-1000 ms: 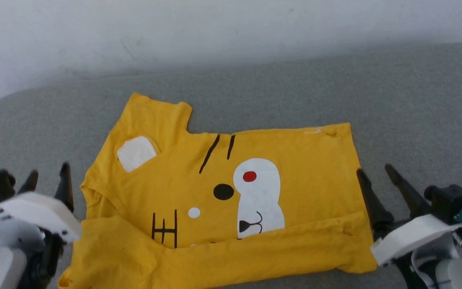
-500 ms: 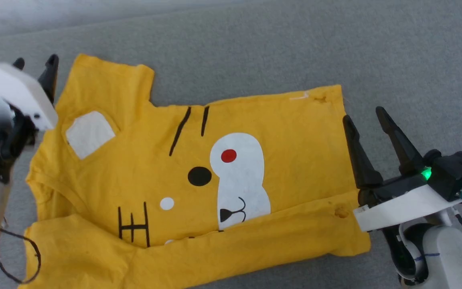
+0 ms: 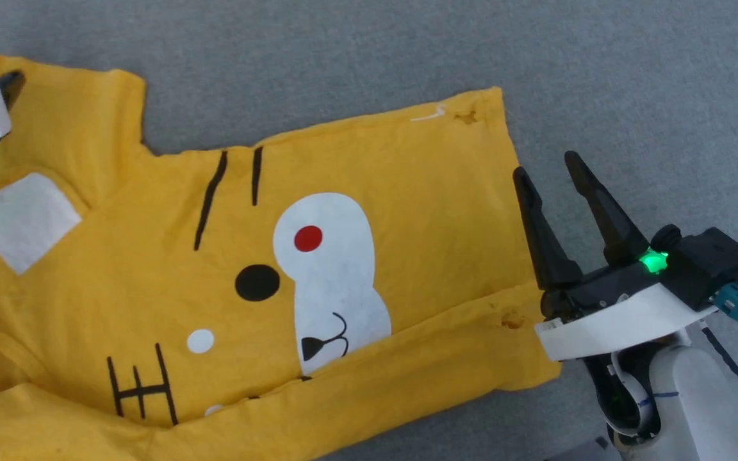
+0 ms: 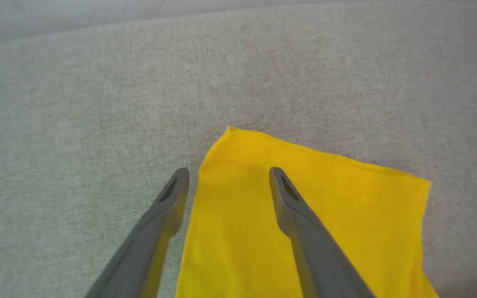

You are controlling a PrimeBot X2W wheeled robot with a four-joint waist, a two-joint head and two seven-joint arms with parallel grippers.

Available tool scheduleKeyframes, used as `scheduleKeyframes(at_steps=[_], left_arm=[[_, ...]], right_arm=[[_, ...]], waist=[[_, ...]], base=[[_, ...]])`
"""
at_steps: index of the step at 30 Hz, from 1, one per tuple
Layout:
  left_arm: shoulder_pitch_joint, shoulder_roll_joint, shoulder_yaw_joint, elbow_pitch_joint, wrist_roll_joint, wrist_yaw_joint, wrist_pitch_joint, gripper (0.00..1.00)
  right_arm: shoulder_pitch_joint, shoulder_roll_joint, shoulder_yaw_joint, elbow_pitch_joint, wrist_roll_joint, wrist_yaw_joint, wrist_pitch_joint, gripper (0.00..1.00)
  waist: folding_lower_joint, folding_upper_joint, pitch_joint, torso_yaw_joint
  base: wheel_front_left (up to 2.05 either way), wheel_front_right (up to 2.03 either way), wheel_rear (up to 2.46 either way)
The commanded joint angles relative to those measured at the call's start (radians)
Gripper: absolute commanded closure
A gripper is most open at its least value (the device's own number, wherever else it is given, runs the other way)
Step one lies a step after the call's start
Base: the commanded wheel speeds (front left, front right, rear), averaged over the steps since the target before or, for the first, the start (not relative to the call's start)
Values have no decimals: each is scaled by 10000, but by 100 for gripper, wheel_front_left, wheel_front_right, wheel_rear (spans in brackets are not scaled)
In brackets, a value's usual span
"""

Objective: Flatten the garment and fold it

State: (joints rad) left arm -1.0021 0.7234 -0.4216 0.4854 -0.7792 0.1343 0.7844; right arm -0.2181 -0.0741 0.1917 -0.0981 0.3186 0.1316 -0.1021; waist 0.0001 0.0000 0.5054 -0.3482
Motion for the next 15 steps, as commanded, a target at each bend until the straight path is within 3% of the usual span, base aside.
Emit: scheduleKeyframes(at_steps=[1, 5, 6, 7, 8, 9, 10, 15], left_arm=[[10, 240, -189, 317, 90, 166, 688, 0], [479, 352, -495, 483, -189, 237, 2011, 0], [607, 342, -541, 456, -277, 271, 2262, 5], [730, 294, -545, 416, -407, 316, 2462, 54], [730, 294, -545, 416, -407, 316, 2462, 54], [849, 225, -533, 356, -528, 376, 2590, 71], [947, 174, -529, 279, -604, 428, 2657, 100], [1219, 66, -638, -81, -538, 335, 2297, 100]], right_arm=[[-156, 64, 18, 42, 107, -9, -62, 0], [-150, 89, 6, 162, 163, -9, -50, 0], [-152, 93, 1, 194, 180, -9, -32, 0], [-166, 95, -13, 224, 199, -9, -15, 0], [-166, 95, -13, 224, 199, -9, -15, 0], [-184, 91, -39, 262, 215, -9, 25, 0], [-212, 81, -70, 286, 235, -9, 62, 0], [-525, -156, -196, 534, 678, -9, 488, 0]], waist=[[-1, 0, 667, -640], [-1, 0, 743, -697], [-1, 0, 753, -695], [-1, 0, 758, -686], [-1, 0, 758, -686], [-1, 0, 761, -667], [-1, 0, 763, -640], [-1, 0, 631, -432]], base=[[0, 0, 0], [0, 0, 0], [0, 0, 0], [0, 0, 0], [0, 0, 0], [0, 0, 0], [0, 0, 0], [0, 0, 0]])
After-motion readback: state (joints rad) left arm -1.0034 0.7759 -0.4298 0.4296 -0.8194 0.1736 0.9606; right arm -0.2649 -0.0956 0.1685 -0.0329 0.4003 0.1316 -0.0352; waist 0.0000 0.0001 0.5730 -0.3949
